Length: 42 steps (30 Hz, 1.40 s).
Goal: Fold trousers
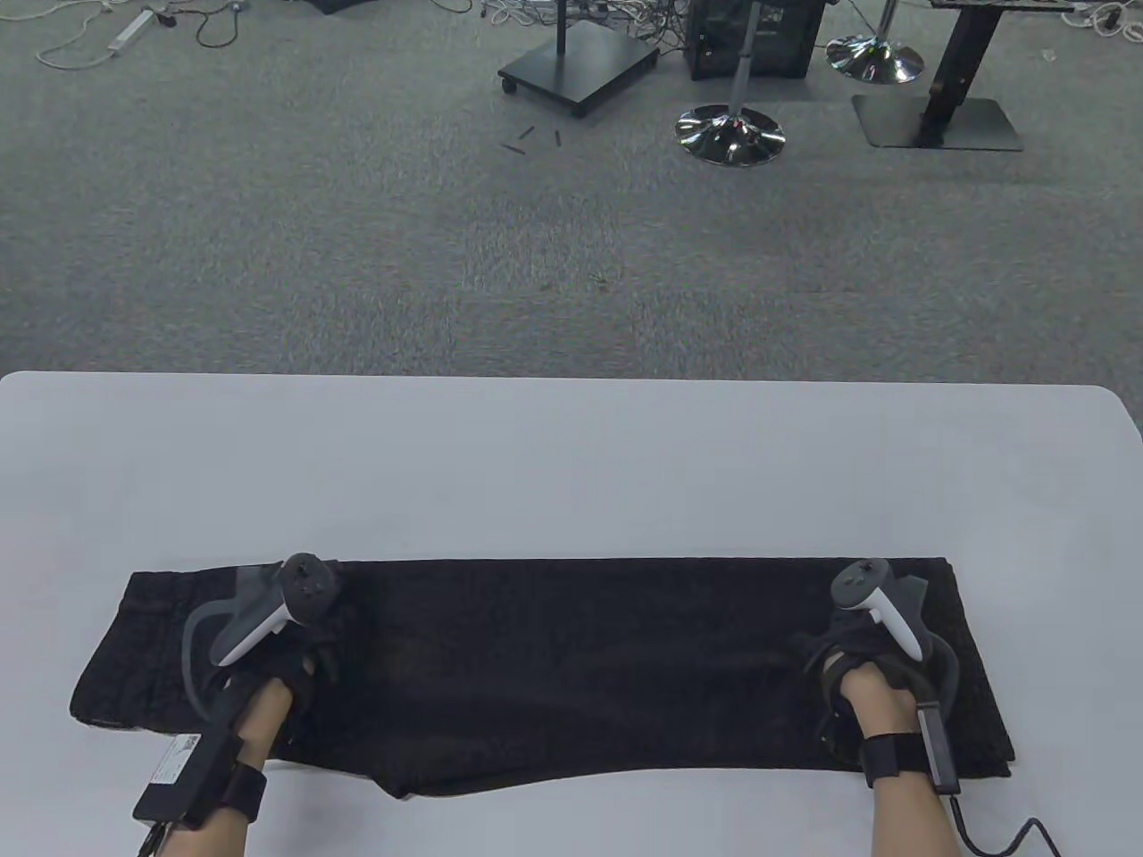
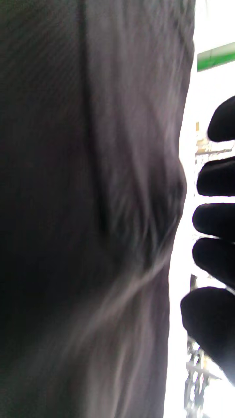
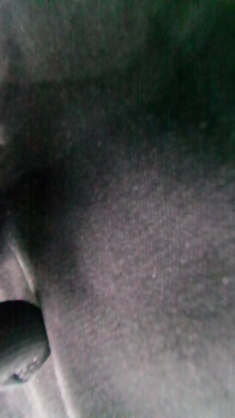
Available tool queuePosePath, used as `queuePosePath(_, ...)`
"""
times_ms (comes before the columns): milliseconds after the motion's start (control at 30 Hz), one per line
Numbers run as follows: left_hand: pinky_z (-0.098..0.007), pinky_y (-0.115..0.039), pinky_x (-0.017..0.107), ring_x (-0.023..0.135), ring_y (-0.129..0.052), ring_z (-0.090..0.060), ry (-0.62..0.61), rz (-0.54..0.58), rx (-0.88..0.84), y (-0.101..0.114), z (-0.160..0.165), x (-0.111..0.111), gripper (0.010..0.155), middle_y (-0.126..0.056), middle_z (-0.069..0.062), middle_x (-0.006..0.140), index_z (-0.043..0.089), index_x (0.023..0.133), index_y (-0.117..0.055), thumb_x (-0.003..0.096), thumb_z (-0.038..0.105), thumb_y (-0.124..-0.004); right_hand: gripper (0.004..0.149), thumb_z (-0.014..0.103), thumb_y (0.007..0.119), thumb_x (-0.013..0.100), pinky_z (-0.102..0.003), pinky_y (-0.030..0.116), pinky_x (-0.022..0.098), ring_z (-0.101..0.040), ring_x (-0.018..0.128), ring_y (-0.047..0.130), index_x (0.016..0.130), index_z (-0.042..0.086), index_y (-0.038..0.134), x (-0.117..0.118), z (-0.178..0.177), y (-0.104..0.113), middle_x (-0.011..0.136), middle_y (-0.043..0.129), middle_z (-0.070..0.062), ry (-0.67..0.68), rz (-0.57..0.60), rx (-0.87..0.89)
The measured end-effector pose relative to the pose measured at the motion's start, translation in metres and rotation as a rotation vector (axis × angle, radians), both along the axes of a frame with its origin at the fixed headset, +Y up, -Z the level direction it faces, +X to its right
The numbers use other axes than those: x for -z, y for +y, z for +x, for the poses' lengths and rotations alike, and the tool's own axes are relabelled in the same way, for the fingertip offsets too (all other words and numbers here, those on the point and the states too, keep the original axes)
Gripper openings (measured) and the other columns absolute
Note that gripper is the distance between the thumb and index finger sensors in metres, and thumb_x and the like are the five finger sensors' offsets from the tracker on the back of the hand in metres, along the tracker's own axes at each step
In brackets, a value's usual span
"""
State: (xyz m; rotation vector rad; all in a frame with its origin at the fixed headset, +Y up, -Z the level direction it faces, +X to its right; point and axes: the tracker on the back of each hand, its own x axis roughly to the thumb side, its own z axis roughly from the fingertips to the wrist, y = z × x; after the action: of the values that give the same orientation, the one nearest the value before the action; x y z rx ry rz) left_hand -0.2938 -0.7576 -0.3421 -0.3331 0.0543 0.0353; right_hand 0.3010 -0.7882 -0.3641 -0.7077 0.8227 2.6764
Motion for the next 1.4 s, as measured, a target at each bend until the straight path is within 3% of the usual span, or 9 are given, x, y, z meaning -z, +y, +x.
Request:
queuePosePath(167,-0.062,-0.044,0.083,0.121,-0.038,-0.027,-0.215,-0.093,-0.028,-0.002,0.070,-0.027,0.075,-0.037,0.013,0.123,0.042,0.116,-0.040,0.0517,0.067,-0.069,0.085,0.064,0.070,0.044,-0.065,0.027,0.077,-0.039,0.108,0.008,0.104,0.030,0.021,-0.006,0.003,-0.002,0.114,0.007,-0.004,-0.013,0.049,0.014)
queuePosePath(300,-0.062,-0.042,0.083,0.122,-0.033,-0.027,-0.389,-0.106,-0.015,-0.006,0.123,-0.051,0.075,-0.032,0.014,0.123,0.043,0.116,-0.037,0.0521,0.066,-0.067,0.079,0.060,0.070,0.046,-0.064,0.028,0.078,-0.037,0.109,0.015,0.104,0.030,0.026,-0.014,0.014,0.004,0.115,0.013,-0.002,-0.080,0.142,0.034)
queuePosePath(467,-0.064,-0.041,0.083,0.121,-0.028,-0.028,-0.472,-0.182,0.037,-0.023,0.153,-0.065,0.075,-0.026,0.014,0.123,0.043,0.116,-0.034,0.0520,0.065,-0.065,0.082,0.061,0.067,0.047,-0.065,0.027,0.077,-0.039,0.109,0.010,0.104,0.028,0.019,-0.031,0.045,0.017,0.114,0.007,-0.004,-0.222,0.098,-0.082)
queuePosePath(567,-0.064,-0.040,0.083,0.121,-0.025,-0.028,-0.481,-0.218,0.047,-0.032,0.156,-0.068,0.076,-0.020,0.013,0.122,0.040,0.116,-0.026,0.0526,0.065,-0.059,0.083,0.062,0.066,0.047,-0.066,0.028,0.077,-0.040,0.108,0.012,0.104,0.027,0.017,-0.038,0.063,0.016,0.113,0.006,-0.006,-0.301,0.053,-0.075)
queuePosePath(733,-0.064,-0.038,0.083,0.121,-0.023,-0.028,-0.479,-0.215,0.007,-0.036,0.151,-0.069,0.076,-0.018,0.013,0.122,0.040,0.116,-0.024,0.0522,0.065,-0.058,0.083,0.062,0.065,0.048,-0.066,0.027,0.077,-0.038,0.109,0.013,0.103,0.027,0.015,-0.044,0.078,0.006,0.113,0.004,-0.006,-0.346,0.010,0.011)
queuePosePath(1000,-0.064,-0.038,0.083,0.120,-0.023,-0.028,-0.478,-0.216,0.013,-0.036,0.153,-0.069,0.076,-0.019,0.013,0.122,0.040,0.116,-0.024,0.0524,0.064,-0.058,0.085,0.060,0.067,0.048,-0.063,0.026,0.079,-0.037,0.109,0.019,0.102,0.028,0.011,-0.042,0.075,0.003,0.114,0.011,-0.004,-0.364,0.060,-0.046)
queuePosePath(1100,-0.064,-0.037,0.083,0.120,-0.023,-0.028,-0.477,-0.217,0.013,-0.036,0.153,-0.070,0.076,-0.018,0.013,0.122,0.039,0.116,-0.024,0.0527,0.064,-0.057,0.083,0.058,0.069,0.048,-0.058,0.037,0.078,-0.034,0.104,0.037,0.102,0.029,0.013,-0.040,0.075,0.008,0.113,0.026,-0.003,-0.356,0.119,-0.100)
queuePosePath(1233,-0.064,-0.037,0.083,0.120,-0.022,-0.028,-0.472,-0.220,0.007,-0.035,0.153,-0.070,0.076,-0.018,0.013,0.122,0.039,0.116,-0.024,0.0528,0.064,-0.057,0.074,0.045,0.074,0.050,-0.052,0.058,0.068,-0.028,0.085,0.067,0.103,0.027,0.025,-0.040,0.075,0.014,0.104,0.052,-0.003,-0.386,0.231,-0.078)
queuePosePath(1400,-0.064,-0.037,0.083,0.120,-0.022,-0.028,-0.464,-0.243,0.005,-0.034,0.154,-0.068,0.076,-0.018,0.013,0.122,0.040,0.116,-0.024,0.0531,0.064,-0.059,0.061,0.035,0.075,0.050,-0.049,0.073,0.052,-0.026,0.064,0.085,0.102,0.023,0.044,-0.039,0.068,0.035,0.089,0.076,-0.004,-0.368,0.349,-0.025)
